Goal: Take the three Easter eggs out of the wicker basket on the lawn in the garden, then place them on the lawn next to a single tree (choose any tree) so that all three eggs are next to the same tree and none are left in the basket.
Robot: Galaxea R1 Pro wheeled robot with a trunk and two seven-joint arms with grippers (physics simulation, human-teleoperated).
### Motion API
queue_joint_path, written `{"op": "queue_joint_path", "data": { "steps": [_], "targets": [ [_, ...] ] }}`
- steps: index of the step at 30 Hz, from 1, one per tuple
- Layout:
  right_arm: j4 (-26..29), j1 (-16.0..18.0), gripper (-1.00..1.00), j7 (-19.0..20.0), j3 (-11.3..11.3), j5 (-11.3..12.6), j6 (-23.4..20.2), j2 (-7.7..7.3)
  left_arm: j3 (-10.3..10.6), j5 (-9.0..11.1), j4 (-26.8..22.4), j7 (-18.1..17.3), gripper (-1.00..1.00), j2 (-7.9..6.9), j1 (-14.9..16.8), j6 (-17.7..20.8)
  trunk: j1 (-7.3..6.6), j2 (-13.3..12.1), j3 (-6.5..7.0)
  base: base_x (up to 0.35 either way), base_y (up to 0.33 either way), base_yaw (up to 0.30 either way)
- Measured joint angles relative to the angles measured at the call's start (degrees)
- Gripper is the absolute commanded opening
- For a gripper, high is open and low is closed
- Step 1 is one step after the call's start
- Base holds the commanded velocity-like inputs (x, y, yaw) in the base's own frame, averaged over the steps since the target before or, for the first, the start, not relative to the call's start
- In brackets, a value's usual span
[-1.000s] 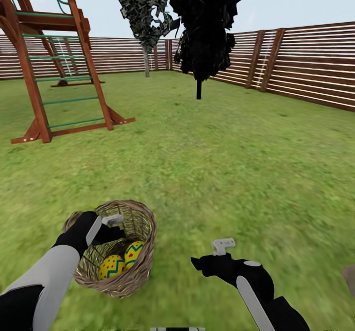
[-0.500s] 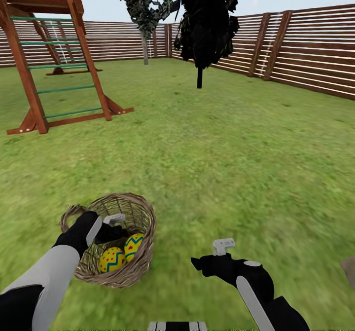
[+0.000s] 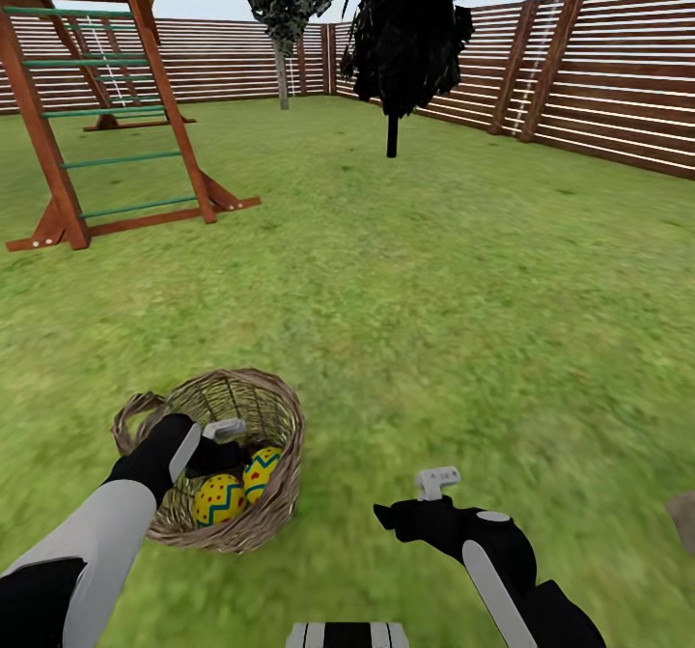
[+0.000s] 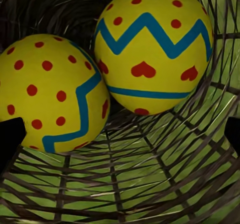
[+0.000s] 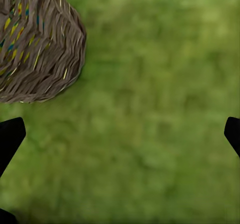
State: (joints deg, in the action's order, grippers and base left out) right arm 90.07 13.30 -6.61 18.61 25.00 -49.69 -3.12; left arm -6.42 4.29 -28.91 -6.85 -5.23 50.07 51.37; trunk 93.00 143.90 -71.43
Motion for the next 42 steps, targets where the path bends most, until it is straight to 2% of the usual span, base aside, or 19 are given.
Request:
{"op": "queue_joint_path", "data": {
  "steps": [8,14,18,24,32,39,42],
  "targets": [
    [0.0,0.0,1.00,0.0,0.0,0.0,0.0,0.00,-0.2,0.0,0.1,0.8,1.00,-0.20,0.0,0.1,0.00,0.0,0.00,0.000,0.000,0.000],
    [0.0,0.0,1.00,0.0,0.1,0.0,0.0,0.01,-0.5,0.2,0.0,2.3,1.00,-0.30,0.1,0.1,0.16,0.1,-1.32,0.000,0.000,0.000],
    [0.0,0.0,1.00,0.0,0.1,0.0,0.0,0.04,-0.7,0.5,-0.1,4.2,1.00,-0.31,0.1,0.1,0.15,0.1,-1.33,0.000,0.000,0.000],
    [0.0,0.0,1.00,0.0,0.1,0.0,0.0,0.02,-0.8,0.6,-0.6,4.9,1.00,-0.32,0.1,0.1,0.15,0.1,-1.33,0.000,0.000,0.000],
    [0.0,0.0,1.00,0.0,0.1,0.0,0.0,0.01,-0.8,0.6,-1.7,5.0,1.00,-0.32,0.1,0.2,0.36,0.2,-3.10,0.000,0.000,0.000],
    [0.0,0.0,1.00,0.0,0.1,0.0,0.0,0.02,-0.8,0.6,-1.8,5.0,1.00,-0.32,0.1,0.1,0.36,0.2,-3.10,0.000,0.000,0.000],
    [0.0,0.0,1.00,0.0,0.1,0.0,0.0,0.01,-0.8,0.6,-1.8,5.0,1.00,-0.32,0.1,0.1,0.44,0.2,-3.76,0.000,0.000,0.000]
  ]
}}
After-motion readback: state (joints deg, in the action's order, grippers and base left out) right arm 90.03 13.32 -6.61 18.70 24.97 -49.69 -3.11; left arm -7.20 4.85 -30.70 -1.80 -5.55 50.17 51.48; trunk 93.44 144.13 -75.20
